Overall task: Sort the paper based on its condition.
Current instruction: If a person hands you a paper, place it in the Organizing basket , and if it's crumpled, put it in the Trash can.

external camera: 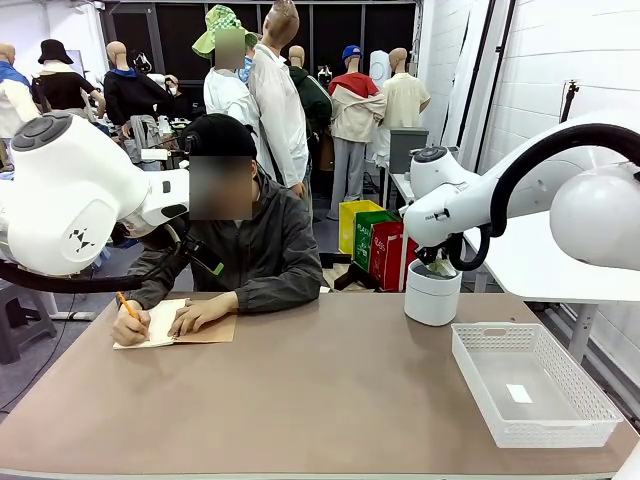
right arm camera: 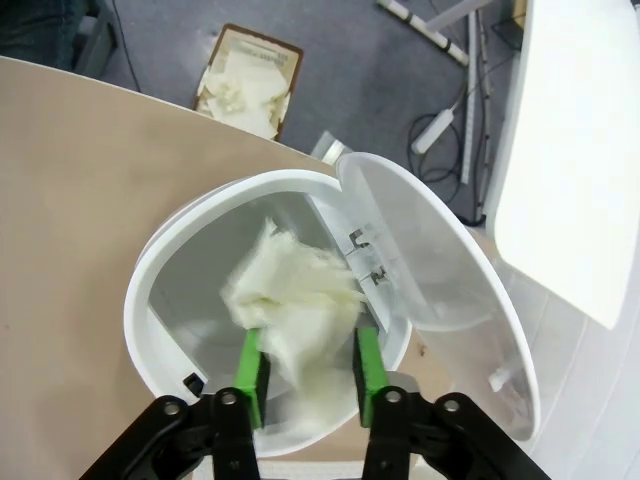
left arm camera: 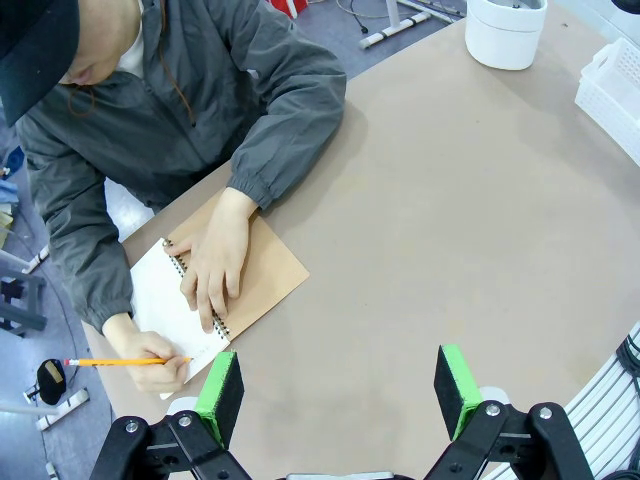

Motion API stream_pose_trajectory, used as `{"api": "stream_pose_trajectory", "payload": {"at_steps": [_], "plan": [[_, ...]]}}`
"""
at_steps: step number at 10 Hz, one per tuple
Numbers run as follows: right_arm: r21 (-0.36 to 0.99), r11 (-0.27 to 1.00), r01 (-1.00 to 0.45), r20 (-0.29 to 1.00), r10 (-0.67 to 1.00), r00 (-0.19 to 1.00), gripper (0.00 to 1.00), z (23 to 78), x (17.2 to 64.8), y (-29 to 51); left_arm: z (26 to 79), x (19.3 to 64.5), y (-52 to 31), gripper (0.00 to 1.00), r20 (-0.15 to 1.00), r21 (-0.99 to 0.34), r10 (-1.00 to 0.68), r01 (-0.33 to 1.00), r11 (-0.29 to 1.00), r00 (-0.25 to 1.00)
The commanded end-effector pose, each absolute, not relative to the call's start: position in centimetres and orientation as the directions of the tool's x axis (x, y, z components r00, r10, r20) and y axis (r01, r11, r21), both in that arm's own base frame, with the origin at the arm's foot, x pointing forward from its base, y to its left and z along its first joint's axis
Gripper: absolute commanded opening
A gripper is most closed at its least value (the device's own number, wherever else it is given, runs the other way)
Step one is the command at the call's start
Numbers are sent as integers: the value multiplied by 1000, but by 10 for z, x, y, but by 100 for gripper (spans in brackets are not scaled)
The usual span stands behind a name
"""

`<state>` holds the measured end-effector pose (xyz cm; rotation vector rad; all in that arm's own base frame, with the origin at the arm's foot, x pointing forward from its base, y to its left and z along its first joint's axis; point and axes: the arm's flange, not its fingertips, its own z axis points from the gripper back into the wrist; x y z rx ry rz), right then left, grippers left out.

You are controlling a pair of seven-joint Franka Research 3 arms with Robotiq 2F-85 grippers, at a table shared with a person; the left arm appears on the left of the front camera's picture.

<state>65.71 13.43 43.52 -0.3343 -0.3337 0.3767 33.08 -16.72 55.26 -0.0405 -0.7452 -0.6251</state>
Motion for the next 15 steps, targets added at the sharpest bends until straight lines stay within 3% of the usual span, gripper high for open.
{"api": "stream_pose_trajectory", "payload": {"at_steps": [1, 15], "plan": [[-393, 872, -292, 254, 408, 877, 100, 439, 663, 136, 552, 331, -166, 100, 645, 182, -516, 541, 821, 565], [-357, 885, -298, 266, 403, 876, 100, 447, 654, 142, 552, 331, -166, 100, 645, 182, -516, 541, 821, 565]]}}
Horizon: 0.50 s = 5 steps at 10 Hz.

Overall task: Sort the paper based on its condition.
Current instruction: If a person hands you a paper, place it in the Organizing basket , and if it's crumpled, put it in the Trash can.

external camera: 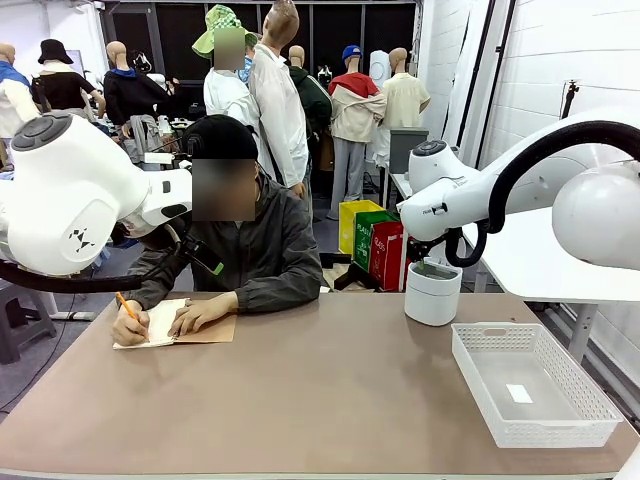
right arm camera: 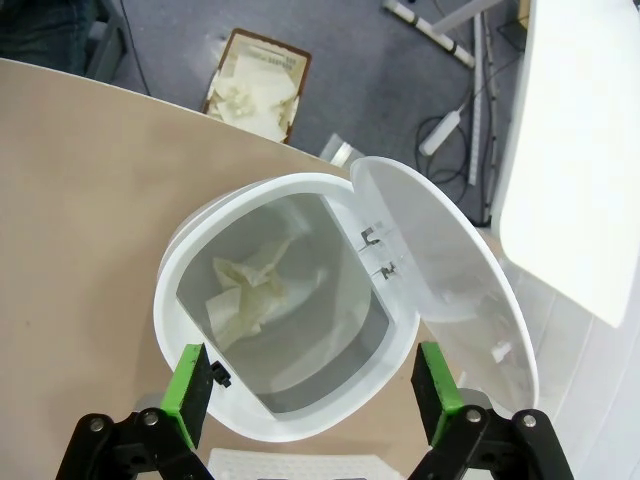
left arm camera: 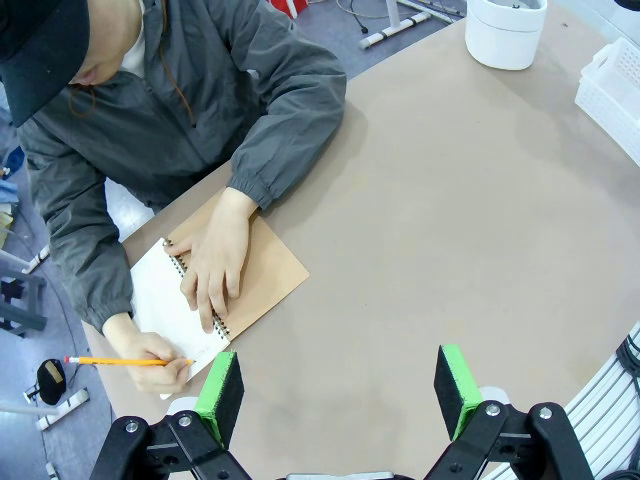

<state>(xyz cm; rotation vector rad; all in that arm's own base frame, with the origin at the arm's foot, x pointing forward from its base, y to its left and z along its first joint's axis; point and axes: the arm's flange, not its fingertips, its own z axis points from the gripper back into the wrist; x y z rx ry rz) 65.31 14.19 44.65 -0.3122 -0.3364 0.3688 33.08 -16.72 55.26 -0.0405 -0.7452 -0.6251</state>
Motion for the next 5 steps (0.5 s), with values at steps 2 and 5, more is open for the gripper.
{"api": "stream_pose_trajectory", "payload": {"at_steps": [2, 5], "plan": [[-357, 885, -298, 266, 403, 876, 100, 447, 654, 142, 552, 331, -166, 100, 645, 182, -516, 541, 821, 565], [-357, 885, -298, 266, 403, 876, 100, 447, 654, 142, 552, 331, -166, 100, 645, 182, -516, 541, 821, 565]]}}
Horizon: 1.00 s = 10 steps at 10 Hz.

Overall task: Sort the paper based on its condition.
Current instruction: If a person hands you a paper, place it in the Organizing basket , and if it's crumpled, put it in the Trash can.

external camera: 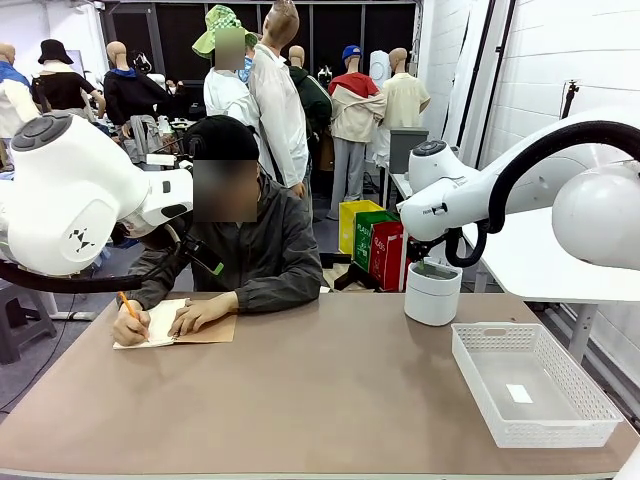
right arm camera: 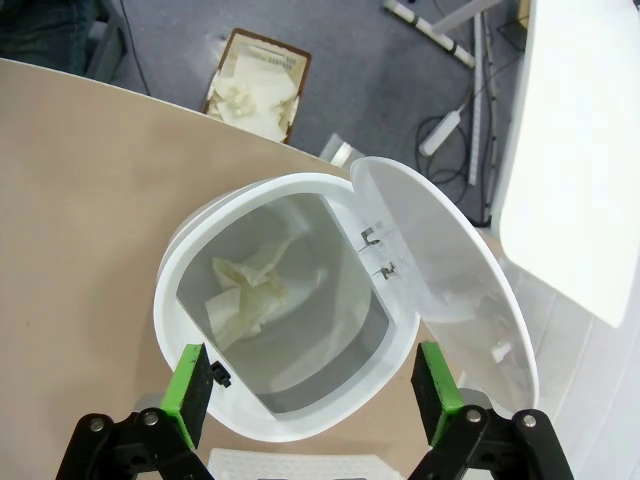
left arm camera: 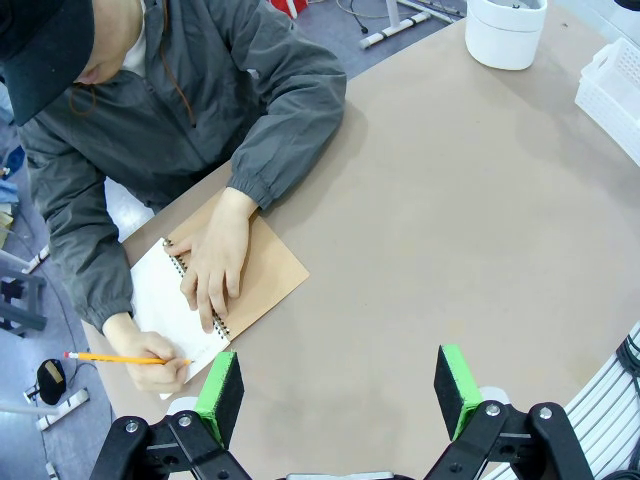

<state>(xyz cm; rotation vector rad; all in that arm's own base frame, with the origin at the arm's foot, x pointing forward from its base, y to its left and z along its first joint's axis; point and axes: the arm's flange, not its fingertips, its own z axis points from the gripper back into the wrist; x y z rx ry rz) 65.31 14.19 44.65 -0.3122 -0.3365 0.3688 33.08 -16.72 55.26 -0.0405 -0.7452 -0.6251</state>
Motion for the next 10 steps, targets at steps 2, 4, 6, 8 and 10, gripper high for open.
{"api": "stream_pose_trajectory", "payload": {"at_steps": [2, 4, 6, 8, 10], "plan": [[-260, 907, -332, 321, 406, 856, 100, 458, 626, 141, 552, 331, -166, 100, 645, 182, -516, 541, 821, 565], [-168, 892, -419, 367, 451, 814, 100, 476, 589, 153, 552, 331, -166, 100, 645, 182, -516, 541, 821, 565], [-99, 846, -524, 411, 514, 753, 100, 485, 555, 163, 552, 331, -166, 100, 645, 182, -516, 541, 821, 565], [-67, 755, -652, 460, 604, 652, 100, 489, 516, 174, 552, 331, -166, 100, 645, 182, -516, 541, 821, 565], [-41, 654, -756, 493, 671, 554, 100, 492, 488, 177, 552, 331, -166, 100, 645, 182, -516, 541, 821, 565]]}}
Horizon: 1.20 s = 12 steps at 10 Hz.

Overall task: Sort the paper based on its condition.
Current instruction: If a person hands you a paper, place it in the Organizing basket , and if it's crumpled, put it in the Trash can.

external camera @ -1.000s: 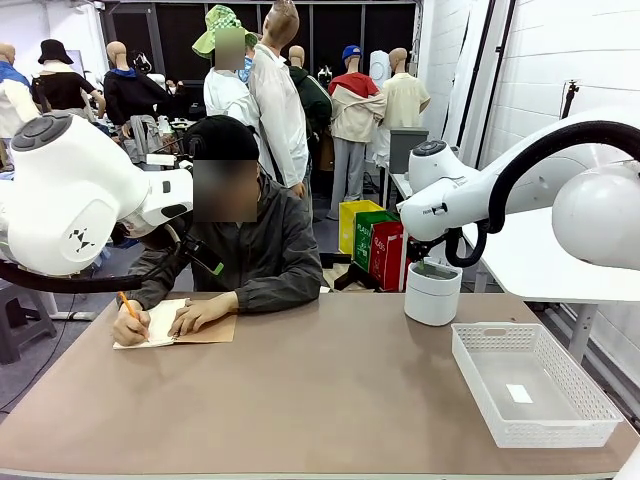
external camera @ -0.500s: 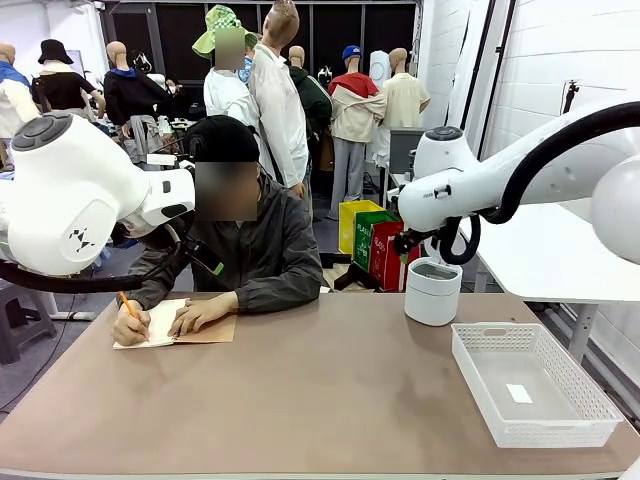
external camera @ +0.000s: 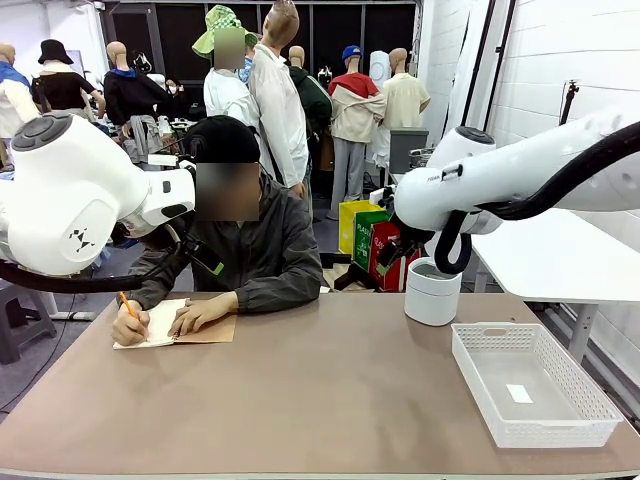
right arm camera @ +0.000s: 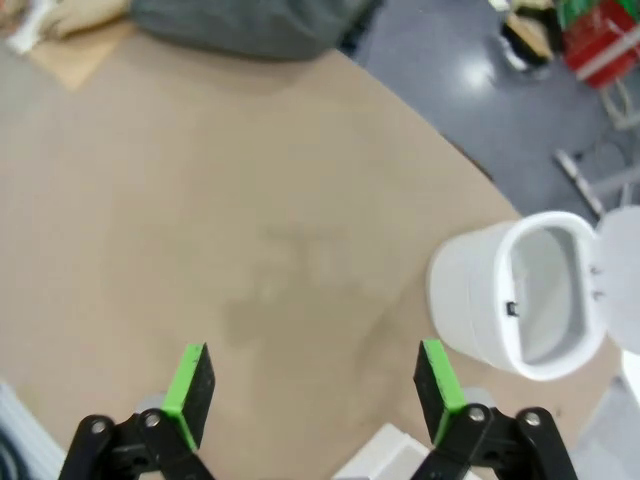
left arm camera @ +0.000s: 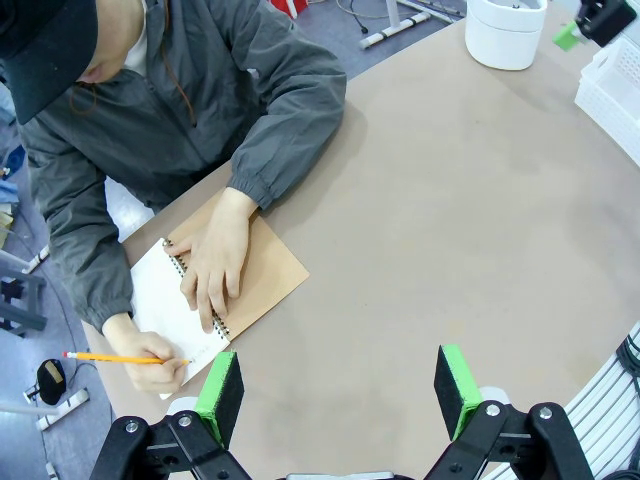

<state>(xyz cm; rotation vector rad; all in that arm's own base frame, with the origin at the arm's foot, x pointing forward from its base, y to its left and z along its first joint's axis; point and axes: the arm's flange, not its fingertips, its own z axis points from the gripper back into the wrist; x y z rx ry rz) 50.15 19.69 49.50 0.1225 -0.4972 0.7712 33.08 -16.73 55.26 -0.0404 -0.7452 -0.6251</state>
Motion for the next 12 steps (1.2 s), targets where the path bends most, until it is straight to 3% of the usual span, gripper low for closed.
{"api": "stream_pose_trajectory", "payload": {"at_steps": [1, 4, 5, 8, 12], "plan": [[-31, 612, -790, 500, 694, 518, 100, 493, 478, 177, 552, 331, -166, 100, 645, 182, -516, 541, 821, 565], [-39, 509, -860, 492, 759, 427, 100, 493, 476, 171, 552, 331, -166, 100, 645, 182, -516, 541, 821, 565], [-35, 575, -818, 500, 718, 483, 100, 497, 474, 192, 552, 331, -166, 100, 645, 182, -516, 541, 821, 565], [-35, 575, -818, 500, 718, 483, 100, 497, 474, 192, 552, 331, -166, 100, 645, 182, -516, 541, 821, 565], [11, 504, -864, 564, 710, 421, 100, 534, 444, 205, 552, 331, -166, 100, 645, 182, -516, 541, 821, 565]]}}
